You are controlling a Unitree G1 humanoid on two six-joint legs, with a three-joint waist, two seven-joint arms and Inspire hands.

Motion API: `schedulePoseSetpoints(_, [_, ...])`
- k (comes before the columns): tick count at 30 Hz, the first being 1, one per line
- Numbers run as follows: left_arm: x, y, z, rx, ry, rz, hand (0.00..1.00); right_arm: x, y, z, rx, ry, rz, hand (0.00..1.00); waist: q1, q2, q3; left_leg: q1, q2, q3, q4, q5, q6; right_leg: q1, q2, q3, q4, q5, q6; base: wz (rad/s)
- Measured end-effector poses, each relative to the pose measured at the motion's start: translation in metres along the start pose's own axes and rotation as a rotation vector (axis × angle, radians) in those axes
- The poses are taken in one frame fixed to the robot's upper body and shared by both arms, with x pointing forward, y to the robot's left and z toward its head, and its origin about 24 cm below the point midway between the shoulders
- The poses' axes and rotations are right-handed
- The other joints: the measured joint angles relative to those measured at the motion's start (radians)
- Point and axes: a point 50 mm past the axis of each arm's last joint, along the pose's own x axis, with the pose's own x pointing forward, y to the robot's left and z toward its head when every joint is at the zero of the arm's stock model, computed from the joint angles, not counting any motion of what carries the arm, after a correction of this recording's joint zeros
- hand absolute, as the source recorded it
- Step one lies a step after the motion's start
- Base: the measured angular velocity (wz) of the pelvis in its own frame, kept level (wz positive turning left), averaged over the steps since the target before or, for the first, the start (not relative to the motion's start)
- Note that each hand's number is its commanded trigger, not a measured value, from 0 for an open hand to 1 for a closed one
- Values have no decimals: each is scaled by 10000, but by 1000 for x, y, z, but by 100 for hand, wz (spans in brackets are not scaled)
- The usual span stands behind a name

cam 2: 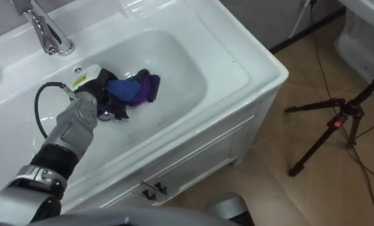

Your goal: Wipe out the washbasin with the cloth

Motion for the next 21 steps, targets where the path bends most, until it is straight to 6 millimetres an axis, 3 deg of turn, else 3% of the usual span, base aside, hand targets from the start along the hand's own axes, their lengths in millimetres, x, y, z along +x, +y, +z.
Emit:
schedulePoseSetpoints(7, [0,9,21,-328,-774,8,100,0,2,7,0,-310,5,0,-105,-14,15,-94,1,-52,151,0,0,39,-21,-2,-38,4,0,3])
schedulePoseSetpoints(13, [-3,5,50,213,-1862,-440,100,-1,4,10,-279,-522,155,0,-302,-110,82,-135,-5,-40,121,0,0,38,-36,-78,-59,4,1,2])
schedulePoseSetpoints(21, [-13,6,69,627,-2922,-868,100,0,-3,19,-698,-735,-7,0,-217,49,91,-257,-8,-104,122,0,0,6,-50,-221,-171,10,6,5])
